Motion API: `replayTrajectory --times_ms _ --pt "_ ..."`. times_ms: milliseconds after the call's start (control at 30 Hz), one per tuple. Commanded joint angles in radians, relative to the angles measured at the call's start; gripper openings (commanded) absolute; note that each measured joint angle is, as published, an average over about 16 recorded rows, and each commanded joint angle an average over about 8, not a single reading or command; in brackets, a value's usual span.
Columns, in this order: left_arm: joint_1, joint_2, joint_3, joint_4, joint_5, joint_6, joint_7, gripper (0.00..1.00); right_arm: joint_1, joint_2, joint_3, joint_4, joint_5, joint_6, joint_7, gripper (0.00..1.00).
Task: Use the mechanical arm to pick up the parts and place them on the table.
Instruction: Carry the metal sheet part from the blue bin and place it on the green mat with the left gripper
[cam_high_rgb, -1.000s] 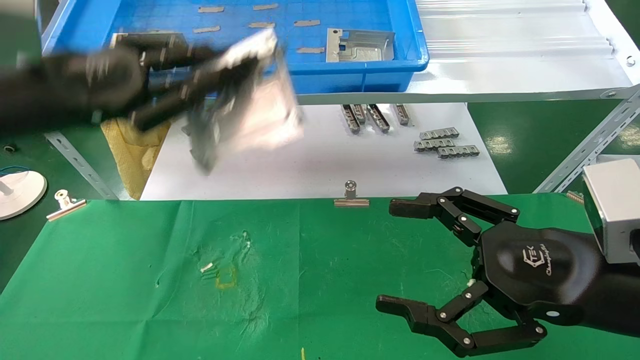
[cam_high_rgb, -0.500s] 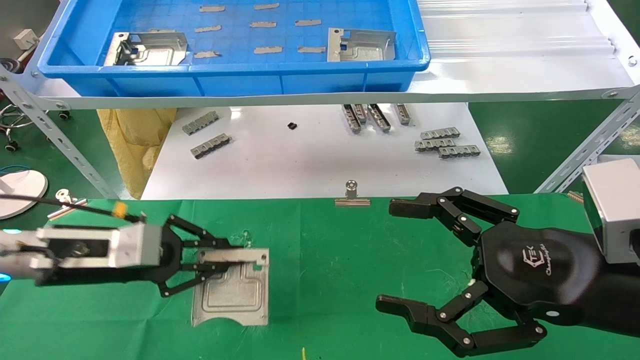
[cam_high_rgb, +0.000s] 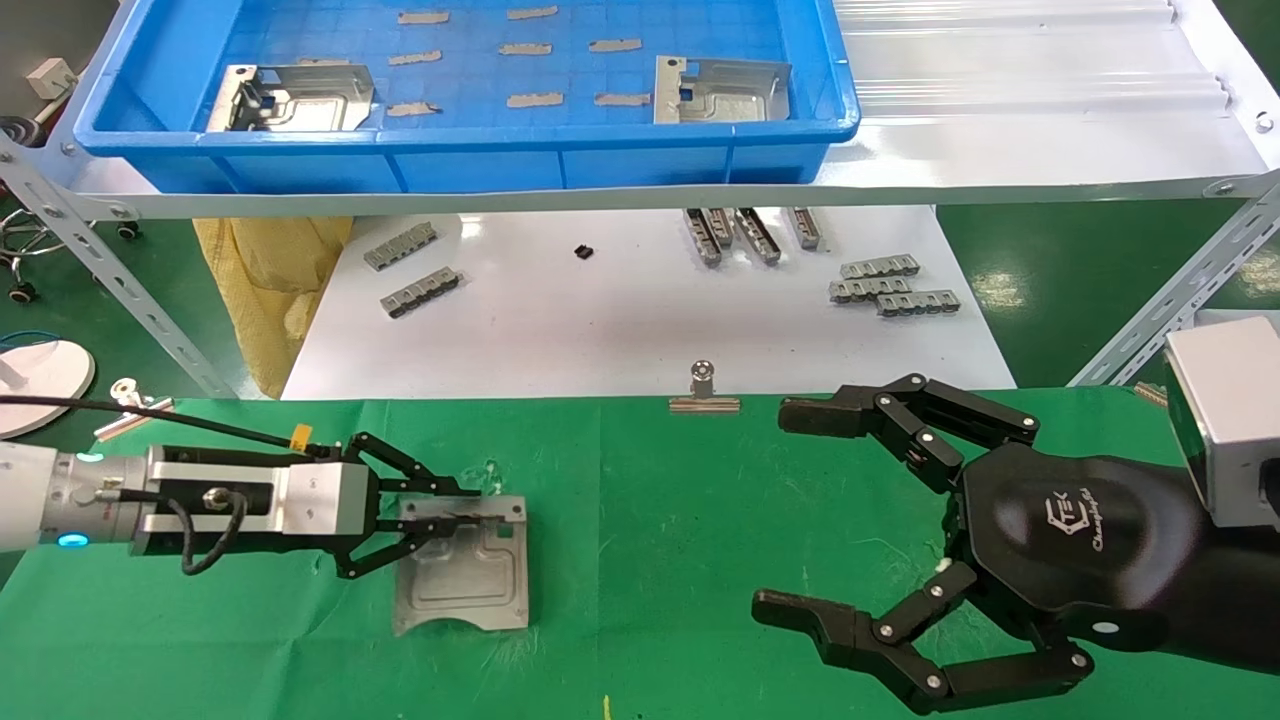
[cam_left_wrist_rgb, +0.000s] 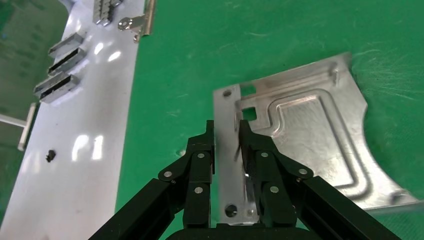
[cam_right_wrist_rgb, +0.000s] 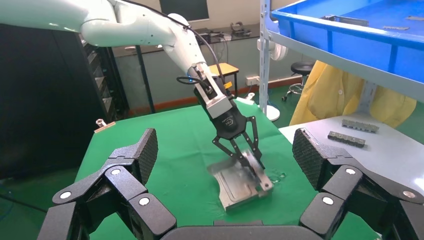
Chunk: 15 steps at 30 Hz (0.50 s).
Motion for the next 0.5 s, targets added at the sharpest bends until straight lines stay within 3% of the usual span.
replayTrajectory --times_ms 33,233,500 --pt "-0.006 0.009 0.001 0.026 0.002 0.003 0.027 1.00 0.000 0.000 0.000 0.000 0.000 0.000 0.000 1.00" --pt "-0.026 0.007 -0.024 0.098 -0.036 0.045 0.035 1.00 0.000 0.000 0.000 0.000 0.000 0.000 0.000 1.00" --pt "-0.006 -0.013 -0.091 0.223 -0.135 0.106 -0.141 1.00 0.000 0.000 0.000 0.000 0.000 0.000 0.000 1.00"
